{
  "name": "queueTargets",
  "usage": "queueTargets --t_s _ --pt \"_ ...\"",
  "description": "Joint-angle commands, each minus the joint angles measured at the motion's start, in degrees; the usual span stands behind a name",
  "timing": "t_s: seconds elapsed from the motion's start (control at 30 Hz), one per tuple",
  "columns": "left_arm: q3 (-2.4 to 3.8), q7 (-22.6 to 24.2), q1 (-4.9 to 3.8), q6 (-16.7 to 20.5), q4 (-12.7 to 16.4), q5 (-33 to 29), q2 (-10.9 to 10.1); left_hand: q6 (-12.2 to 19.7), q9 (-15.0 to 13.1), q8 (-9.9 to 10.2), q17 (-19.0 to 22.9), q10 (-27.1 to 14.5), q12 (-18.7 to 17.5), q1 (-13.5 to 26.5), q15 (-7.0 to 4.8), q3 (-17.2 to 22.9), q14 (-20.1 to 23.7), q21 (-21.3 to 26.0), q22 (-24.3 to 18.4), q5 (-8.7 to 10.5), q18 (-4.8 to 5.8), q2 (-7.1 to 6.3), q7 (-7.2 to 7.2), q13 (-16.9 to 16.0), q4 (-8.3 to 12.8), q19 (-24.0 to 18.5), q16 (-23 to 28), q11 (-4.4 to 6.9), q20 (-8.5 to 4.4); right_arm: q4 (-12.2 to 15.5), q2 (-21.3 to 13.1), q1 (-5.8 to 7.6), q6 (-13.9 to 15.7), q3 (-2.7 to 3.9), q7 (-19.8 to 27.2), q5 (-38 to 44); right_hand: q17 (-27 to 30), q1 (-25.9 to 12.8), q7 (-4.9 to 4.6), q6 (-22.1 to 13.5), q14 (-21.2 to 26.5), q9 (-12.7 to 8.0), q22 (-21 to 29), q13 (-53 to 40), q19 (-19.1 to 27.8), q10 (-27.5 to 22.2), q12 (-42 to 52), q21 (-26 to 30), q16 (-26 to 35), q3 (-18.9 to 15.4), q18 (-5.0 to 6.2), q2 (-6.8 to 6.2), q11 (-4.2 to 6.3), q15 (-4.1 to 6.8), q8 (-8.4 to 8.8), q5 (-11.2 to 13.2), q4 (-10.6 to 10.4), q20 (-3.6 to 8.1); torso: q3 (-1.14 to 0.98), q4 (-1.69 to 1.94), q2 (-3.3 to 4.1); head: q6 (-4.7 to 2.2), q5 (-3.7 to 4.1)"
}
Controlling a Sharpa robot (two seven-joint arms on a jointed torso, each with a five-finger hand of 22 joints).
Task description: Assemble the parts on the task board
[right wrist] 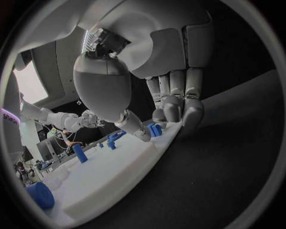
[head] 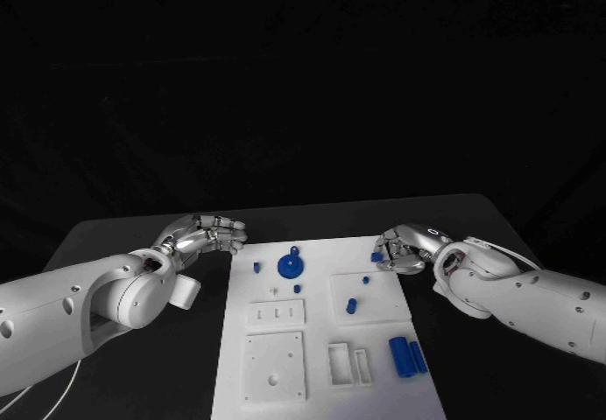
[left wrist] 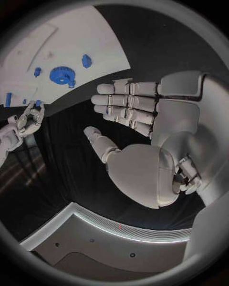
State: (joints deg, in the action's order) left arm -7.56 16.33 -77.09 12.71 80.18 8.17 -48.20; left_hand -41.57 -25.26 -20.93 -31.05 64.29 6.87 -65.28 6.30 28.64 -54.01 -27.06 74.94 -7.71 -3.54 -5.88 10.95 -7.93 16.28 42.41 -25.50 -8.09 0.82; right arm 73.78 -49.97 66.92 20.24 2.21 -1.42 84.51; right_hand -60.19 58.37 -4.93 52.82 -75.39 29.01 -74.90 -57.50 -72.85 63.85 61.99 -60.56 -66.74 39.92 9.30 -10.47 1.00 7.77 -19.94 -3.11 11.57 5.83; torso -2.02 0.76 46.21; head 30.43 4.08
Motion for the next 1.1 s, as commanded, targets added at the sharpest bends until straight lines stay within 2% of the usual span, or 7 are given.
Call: queueTargets --t_s 0.03,0.07,0.2,0.33,0.47,0.8,1.1 --pt "0.02 0.3 -0.02 -0.82 0.12 0.39 0.02 -0.08 0.03 -0.11 -0.08 -0.22 0.08 0.42 0.04 0.04 -0.25 -0.38 1.12 0.2 -0.57 -0.17 0.61 0.0 -0.05 0.16 -0.33 -0.05 -0.14 -0.17 -0.03 -0.04 -1.49 0.01 0.6 -0.19 -0.26 0.53 0.89 8.99 0.17 0.23 -0.59 -0.18 0.03 -1.0 0.45 0.12 0.01 1.19 5.7 1.23 1.23 0.49 -0.39 0.29 -0.06 0.08 0.0 0.02 0.02 -0.03 0.07" --pt "0.02 0.3 -0.02 -0.88 0.13 0.39 0.01 -0.07 0.03 -0.11 -0.08 -0.23 0.08 0.43 0.04 0.04 -0.25 -0.39 1.12 0.2 -0.57 -0.16 0.61 0.0 -0.06 0.16 -0.33 -0.06 -0.14 -0.19 -0.04 -0.04 -1.84 0.01 0.53 -0.19 -0.41 1.16 1.01 9.21 0.13 0.3 -0.6 -0.37 -0.01 -0.75 0.77 0.07 -0.16 2.14 5.7 1.93 1.35 0.6 -0.48 0.29 -0.22 0.03 0.0 0.03 0.03 -0.01 0.09" --pt "0.02 0.23 -0.02 -0.89 0.08 0.39 0.03 -0.06 0.03 -0.1 -0.1 -0.27 0.07 0.47 0.04 0.03 -0.24 -0.4 1.11 0.2 -0.56 -0.15 0.62 0.0 -0.09 0.16 -0.35 -0.08 -0.15 -0.11 0.0 -0.04 -2.41 0.01 0.73 -0.19 -0.72 1.0 1.01 9.22 0.14 0.46 -0.68 -1.02 -0.09 -0.3 1.72 -0.09 -0.45 3.52 5.7 2.69 1.37 0.63 -0.5 0.3 -1.13 -0.22 0.02 0.04 0.0 0.03 0.11" --pt "0.02 0.04 -0.02 -0.89 0.1 0.39 0.05 -0.04 0.04 -0.08 -0.12 -0.31 0.07 0.52 0.04 0.03 -0.24 -0.41 1.11 0.19 -0.54 -0.12 0.63 0.0 -0.13 0.17 -0.36 -0.1 -0.15 -0.04 0.05 -0.04 -3.95 0.01 0.51 -0.45 -0.99 0.53 1.08 9.43 0.12 0.8 -0.79 -1.83 -0.16 0.08 2.86 -0.34 -0.69 3.94 5.7 3.19 1.43 0.64 -0.72 0.31 -1.37 -0.36 0.02 0.05 0.02 0.08 0.1" --pt "0.02 -0.13 -0.02 -0.75 0.06 0.39 0.04 0.02 0.05 -0.04 -0.15 -0.4 0.05 0.46 0.03 0.1 -0.24 -0.44 1.1 0.11 -0.55 -0.04 0.65 0.01 -0.12 0.18 -0.4 -0.12 -0.18 -0.04 0.04 -0.04 -4.38 0.01 0.48 -1.2 -1.53 -1.31 1.34 9.95 0.11 1.59 -0.92 -3.86 -0.28 0.34 5.44 -0.75 -1.22 3.24 5.7 4.37 1.67 0.87 -1.25 0.31 -1.52 -0.37 0.01 0.03 0.02 0.11 0.07" --pt "0.02 -0.44 -0.02 -0.8 0.11 0.41 0.02 0.08 0.07 0.01 -0.24 -0.49 0.09 0.1 -0.01 0.39 -0.2 -0.49 1.08 -0.29 -0.54 0.06 0.67 -0.03 0.0 0.17 -0.48 -0.14 -0.24 -0.32 0.0 -0.04 -3.01 0.01 1.04 -6.92 -1.66 -1.59 1.36 9.85 0.34 1.94 -0.91 -4.38 -0.03 -0.06 5.83 -0.74 -1.16 3.26 5.7 4.56 1.69 0.88 -1.3 0.31 -1.11 -0.34 0.06 0.04 0.01 0.21 0.14" --pt "0.02 -0.51 -0.02 -0.84 0.1 0.43 0.02 0.15 0.08 0.06 -0.37 -0.62 0.19 -0.28 -0.01 0.78 -0.09 -0.58 1.06 -1.59 -0.45 0.05 0.72 -0.1 0.07 0.12 -0.59 -0.16 -0.25 -0.12 -0.04 -0.04 -1.62 0.01 0.77 -7.03 -1.72 -1.56 1.38 9.83 0.54 2.45 -0.94 -4.83 0.38 -0.38 6.12 -0.76 -0.97 2.71 5.7 5.19 1.7 0.9 -1.44 0.31 -0.21 -0.36 0.04 0.06 0.02 0.19 0.16"
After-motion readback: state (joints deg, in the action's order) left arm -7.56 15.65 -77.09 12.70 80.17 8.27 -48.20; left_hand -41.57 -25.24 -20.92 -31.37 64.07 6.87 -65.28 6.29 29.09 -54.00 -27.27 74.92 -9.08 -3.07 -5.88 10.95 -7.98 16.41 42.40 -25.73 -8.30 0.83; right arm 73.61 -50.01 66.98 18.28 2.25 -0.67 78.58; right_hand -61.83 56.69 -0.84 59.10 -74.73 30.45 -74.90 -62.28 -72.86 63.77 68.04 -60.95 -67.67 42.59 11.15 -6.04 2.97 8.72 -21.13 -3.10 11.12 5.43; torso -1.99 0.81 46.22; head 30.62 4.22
